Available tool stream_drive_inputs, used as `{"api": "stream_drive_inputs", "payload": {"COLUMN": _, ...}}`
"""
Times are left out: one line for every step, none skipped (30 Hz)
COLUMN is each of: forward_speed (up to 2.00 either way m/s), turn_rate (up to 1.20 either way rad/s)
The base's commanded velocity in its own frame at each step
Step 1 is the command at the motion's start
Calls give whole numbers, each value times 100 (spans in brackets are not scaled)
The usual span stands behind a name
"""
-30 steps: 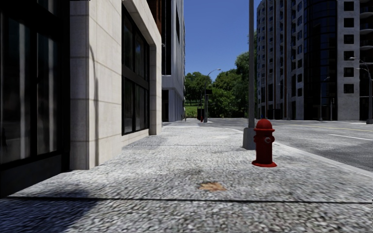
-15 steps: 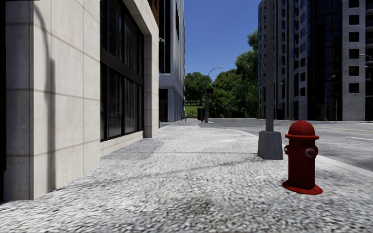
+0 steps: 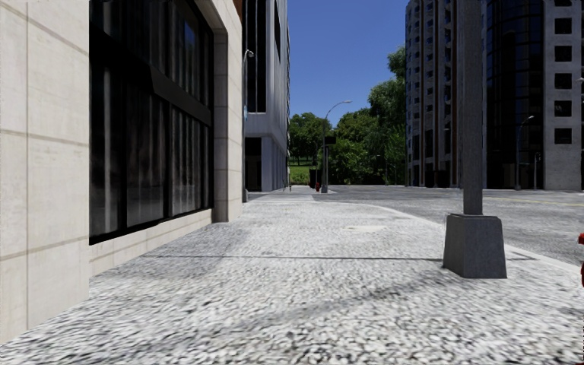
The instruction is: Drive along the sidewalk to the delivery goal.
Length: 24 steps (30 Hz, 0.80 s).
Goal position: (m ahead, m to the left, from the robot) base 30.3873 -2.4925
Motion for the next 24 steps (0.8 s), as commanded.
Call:
{"api": "stream_drive_inputs", "payload": {"forward_speed": 200, "turn_rate": 0}}
{"api": "stream_drive_inputs", "payload": {"forward_speed": 200, "turn_rate": 0}}
{"api": "stream_drive_inputs", "payload": {"forward_speed": 200, "turn_rate": 0}}
{"api": "stream_drive_inputs", "payload": {"forward_speed": 200, "turn_rate": 0}}
{"api": "stream_drive_inputs", "payload": {"forward_speed": 200, "turn_rate": 0}}
{"api": "stream_drive_inputs", "payload": {"forward_speed": 200, "turn_rate": 0}}
{"api": "stream_drive_inputs", "payload": {"forward_speed": 200, "turn_rate": 0}}
{"api": "stream_drive_inputs", "payload": {"forward_speed": 200, "turn_rate": 0}}
{"api": "stream_drive_inputs", "payload": {"forward_speed": 200, "turn_rate": 0}}
{"api": "stream_drive_inputs", "payload": {"forward_speed": 200, "turn_rate": 0}}
{"api": "stream_drive_inputs", "payload": {"forward_speed": 200, "turn_rate": 0}}
{"api": "stream_drive_inputs", "payload": {"forward_speed": 200, "turn_rate": 0}}
{"api": "stream_drive_inputs", "payload": {"forward_speed": 200, "turn_rate": 0}}
{"api": "stream_drive_inputs", "payload": {"forward_speed": 200, "turn_rate": 0}}
{"api": "stream_drive_inputs", "payload": {"forward_speed": 200, "turn_rate": 0}}
{"api": "stream_drive_inputs", "payload": {"forward_speed": 200, "turn_rate": 0}}
{"api": "stream_drive_inputs", "payload": {"forward_speed": 200, "turn_rate": 0}}
{"api": "stream_drive_inputs", "payload": {"forward_speed": 200, "turn_rate": 0}}
{"api": "stream_drive_inputs", "payload": {"forward_speed": 200, "turn_rate": 0}}
{"api": "stream_drive_inputs", "payload": {"forward_speed": 200, "turn_rate": 0}}
{"api": "stream_drive_inputs", "payload": {"forward_speed": 200, "turn_rate": 0}}
{"api": "stream_drive_inputs", "payload": {"forward_speed": 200, "turn_rate": 0}}
{"api": "stream_drive_inputs", "payload": {"forward_speed": 200, "turn_rate": 0}}
{"api": "stream_drive_inputs", "payload": {"forward_speed": 200, "turn_rate": 0}}
